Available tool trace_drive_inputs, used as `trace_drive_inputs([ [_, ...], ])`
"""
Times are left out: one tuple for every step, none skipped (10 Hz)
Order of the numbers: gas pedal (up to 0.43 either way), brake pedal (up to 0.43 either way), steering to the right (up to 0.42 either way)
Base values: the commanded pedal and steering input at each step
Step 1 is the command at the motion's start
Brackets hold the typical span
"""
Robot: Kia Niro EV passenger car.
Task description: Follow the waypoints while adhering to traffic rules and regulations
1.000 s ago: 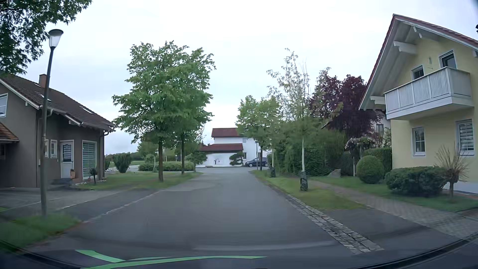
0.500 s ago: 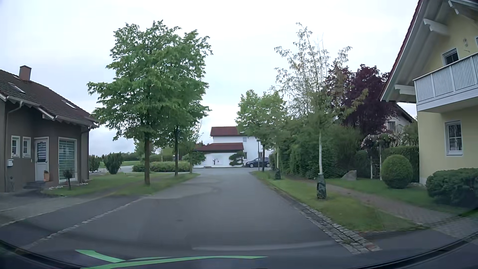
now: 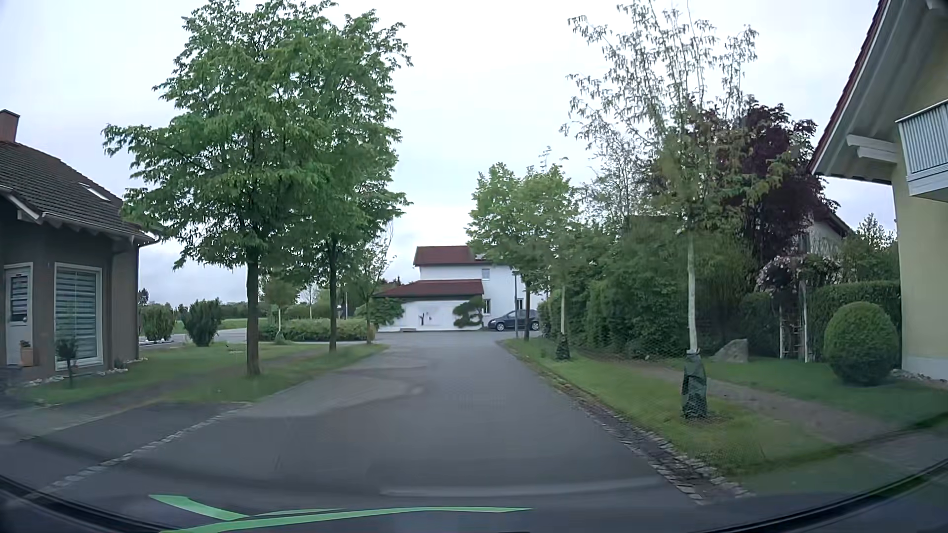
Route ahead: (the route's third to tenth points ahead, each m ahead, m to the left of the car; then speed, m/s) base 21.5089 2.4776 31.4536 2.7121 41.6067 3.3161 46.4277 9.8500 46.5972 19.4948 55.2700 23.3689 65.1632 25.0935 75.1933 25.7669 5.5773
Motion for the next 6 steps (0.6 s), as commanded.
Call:
trace_drive_inputs([
  [0.039,0.000,0.000],
  [0.039,0.000,0.000],
  [0.020,0.000,0.000],
  [0.000,0.000,0.000],
  [0.000,0.000,0.000],
  [0.000,0.000,0.000],
])
